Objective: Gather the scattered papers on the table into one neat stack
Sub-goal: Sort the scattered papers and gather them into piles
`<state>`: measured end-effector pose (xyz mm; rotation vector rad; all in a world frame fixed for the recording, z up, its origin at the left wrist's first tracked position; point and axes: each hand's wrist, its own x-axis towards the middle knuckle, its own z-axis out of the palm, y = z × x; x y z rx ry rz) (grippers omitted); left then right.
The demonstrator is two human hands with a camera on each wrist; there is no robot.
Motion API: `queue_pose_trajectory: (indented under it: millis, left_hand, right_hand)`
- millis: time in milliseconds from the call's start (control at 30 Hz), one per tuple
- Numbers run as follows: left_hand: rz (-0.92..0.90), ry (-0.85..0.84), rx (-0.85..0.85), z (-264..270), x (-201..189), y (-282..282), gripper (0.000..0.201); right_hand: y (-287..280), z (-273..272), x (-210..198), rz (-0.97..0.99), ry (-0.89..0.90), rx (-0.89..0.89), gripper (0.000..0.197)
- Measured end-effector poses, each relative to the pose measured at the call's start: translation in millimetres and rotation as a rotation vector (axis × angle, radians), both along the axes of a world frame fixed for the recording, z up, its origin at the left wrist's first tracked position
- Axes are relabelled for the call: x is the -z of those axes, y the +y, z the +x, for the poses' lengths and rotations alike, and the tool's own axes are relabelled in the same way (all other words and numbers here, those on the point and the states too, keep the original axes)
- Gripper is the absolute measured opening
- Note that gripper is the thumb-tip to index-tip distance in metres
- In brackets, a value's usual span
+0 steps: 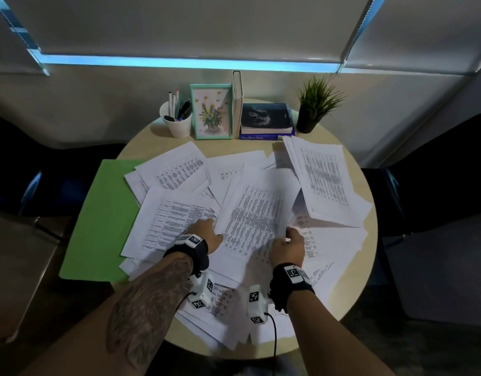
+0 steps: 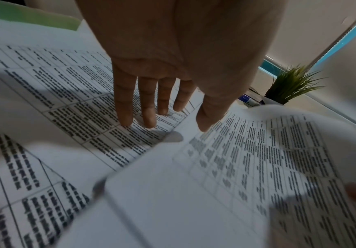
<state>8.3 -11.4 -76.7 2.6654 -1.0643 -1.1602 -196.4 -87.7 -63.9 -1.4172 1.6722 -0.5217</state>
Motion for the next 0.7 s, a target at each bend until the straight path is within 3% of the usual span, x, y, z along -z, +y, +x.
queue_pose_trajectory:
  millis: [267, 400, 467, 533, 700]
  left_hand:
    - [-0.027, 0.058, -0.089, 2, 2, -1, 0.069]
    - [-0.295, 0.249, -0.385, 5, 2, -5, 0.036]
    - [-0.410, 0.451, -0.593, 5, -5, -11, 0.035]
    - [-0.471, 0.583, -0.675, 5, -13, -16, 0.040]
    - [-0.567, 0.583, -0.700, 8, -25, -49, 0.035]
  right_hand:
    - [-8, -9, -8, 0.085, -0.017, -0.062, 0.021]
    - [-15, -10, -10, 0.146, -0.205, -0.001, 0.021]
    - [-21, -11, -15, 0.162, -0.276, 0.003, 0.020]
    - [-29, -14, -20, 0.158, -0.302, -0.048, 0.018]
    - [-49, -36, -22, 0.173, -0.141, -0.270, 0.009]
